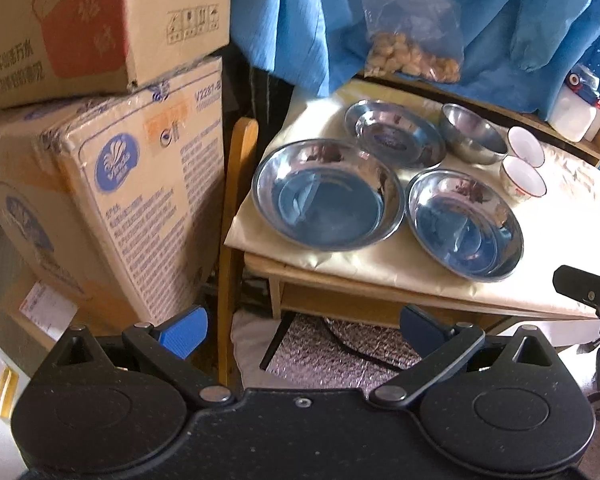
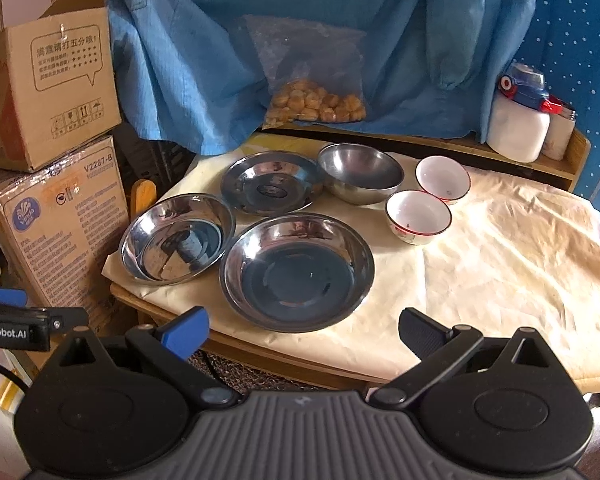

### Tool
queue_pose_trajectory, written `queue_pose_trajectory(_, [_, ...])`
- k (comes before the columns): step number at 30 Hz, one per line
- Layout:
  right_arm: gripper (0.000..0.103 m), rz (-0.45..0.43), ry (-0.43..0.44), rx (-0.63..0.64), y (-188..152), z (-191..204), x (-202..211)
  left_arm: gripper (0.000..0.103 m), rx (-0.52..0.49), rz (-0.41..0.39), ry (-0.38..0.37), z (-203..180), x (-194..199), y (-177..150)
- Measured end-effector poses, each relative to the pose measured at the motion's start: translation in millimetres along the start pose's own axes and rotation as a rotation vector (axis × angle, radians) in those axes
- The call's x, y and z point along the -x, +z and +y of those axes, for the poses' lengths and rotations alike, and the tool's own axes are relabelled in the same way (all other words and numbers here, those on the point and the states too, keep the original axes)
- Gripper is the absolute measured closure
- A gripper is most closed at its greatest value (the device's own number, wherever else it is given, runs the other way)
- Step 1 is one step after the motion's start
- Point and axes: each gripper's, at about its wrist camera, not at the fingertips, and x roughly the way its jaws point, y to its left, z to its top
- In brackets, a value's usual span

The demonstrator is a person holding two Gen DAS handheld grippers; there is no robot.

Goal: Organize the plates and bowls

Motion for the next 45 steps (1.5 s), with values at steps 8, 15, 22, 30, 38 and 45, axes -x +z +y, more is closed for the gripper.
queue_pose_trajectory(8, [0.0,-0.004,-0.002,0.013,4,13,-7,0.004,0.032,0.08,-0.084,18,-3,-1])
queue_pose_trajectory(15, [0.0,-0.001,-0.006,0.013,13,24,-18,0.004,0.0,0.07,-0.114,29,-11,12])
queue_pose_trajectory(22, [0.0,-0.01,-0.05,0.029,25,39,-29,0.004,0.009,0.066,-0.109,46,-31,39])
queue_pose_trajectory(30, [0.0,0.0,-0.038,0.101,46,45,-57,0.004,0.081,0.067,-0.013,51,-67,66])
queue_pose_trajectory(38, [0.001,0.004,0.045,0.251,77,52,-110,0.009,0.191,0.084,0.057,48,-100,75])
queue_pose_trajectory(45, [0.008,0.08,0.154,0.33,95,55,-166,0.01,0.245,0.105,0.099,39,-119,77])
